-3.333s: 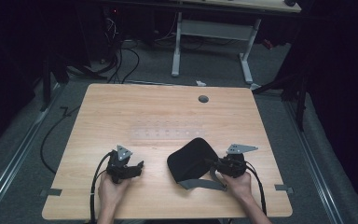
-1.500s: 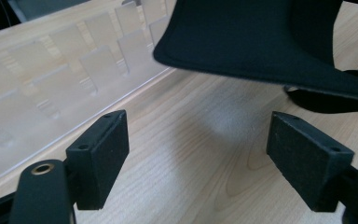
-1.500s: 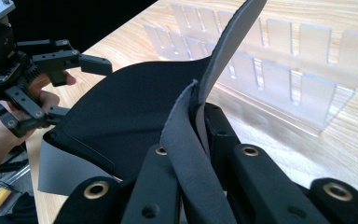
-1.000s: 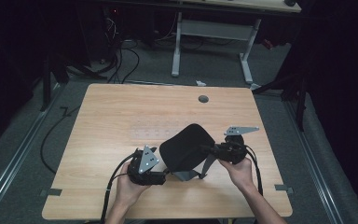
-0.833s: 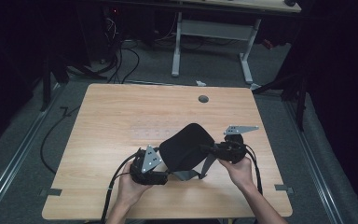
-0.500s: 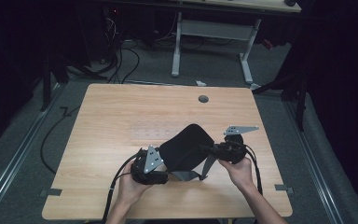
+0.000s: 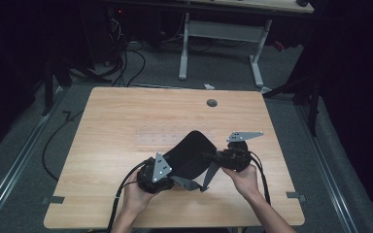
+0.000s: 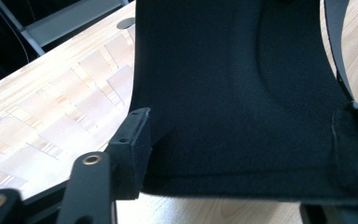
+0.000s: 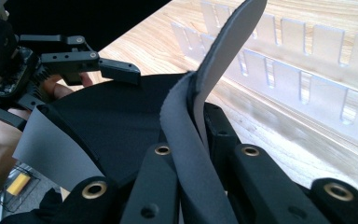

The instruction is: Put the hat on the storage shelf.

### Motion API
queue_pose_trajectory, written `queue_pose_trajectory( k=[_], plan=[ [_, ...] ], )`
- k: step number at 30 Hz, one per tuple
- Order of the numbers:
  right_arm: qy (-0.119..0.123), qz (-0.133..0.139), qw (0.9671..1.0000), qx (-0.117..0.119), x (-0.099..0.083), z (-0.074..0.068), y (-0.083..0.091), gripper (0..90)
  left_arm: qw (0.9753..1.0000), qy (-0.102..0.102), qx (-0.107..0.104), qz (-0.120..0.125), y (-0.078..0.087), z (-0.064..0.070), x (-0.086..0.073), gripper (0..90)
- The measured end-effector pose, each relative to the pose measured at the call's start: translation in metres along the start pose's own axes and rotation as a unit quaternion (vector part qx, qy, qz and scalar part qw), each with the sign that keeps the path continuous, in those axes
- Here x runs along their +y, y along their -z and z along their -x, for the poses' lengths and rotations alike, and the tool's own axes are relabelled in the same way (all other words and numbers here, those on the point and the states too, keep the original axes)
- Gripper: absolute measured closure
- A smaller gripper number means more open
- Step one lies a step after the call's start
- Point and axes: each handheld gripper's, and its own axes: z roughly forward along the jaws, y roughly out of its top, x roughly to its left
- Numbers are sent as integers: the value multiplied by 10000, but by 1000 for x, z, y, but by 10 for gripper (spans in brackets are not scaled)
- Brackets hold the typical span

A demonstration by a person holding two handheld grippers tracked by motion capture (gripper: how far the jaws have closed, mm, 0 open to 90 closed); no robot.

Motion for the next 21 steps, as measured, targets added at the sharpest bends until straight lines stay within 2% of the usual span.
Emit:
queue_pose_trajectory(
  k=[4,9,11,15,16,17,21],
  plan=[
    [-2,1,10000,54,2,-4,-1,843,9999,-138,88,-40,1,2,1,502],
    [-36,71,9999,133,1,-5,-1,839,9998,-154,-46,-74,5,5,3,592],
    [-31,102,9998,187,2,-5,0,830,9998,-133,-114,-62,8,6,4,632],
    [-25,162,9997,192,1,-5,2,804,9992,-37,-382,-59,14,7,6,708],
    [-16,201,9996,196,1,-5,3,798,9992,-37,-382,-59,14,7,6,732],
    [-39,240,9995,211,1,-5,3,792,9986,80,-521,-70,16,7,6,751],
    [-52,228,9996,180,1,-3,-1,771,9978,136,-630,-171,18,7,4,809]
  ],
)
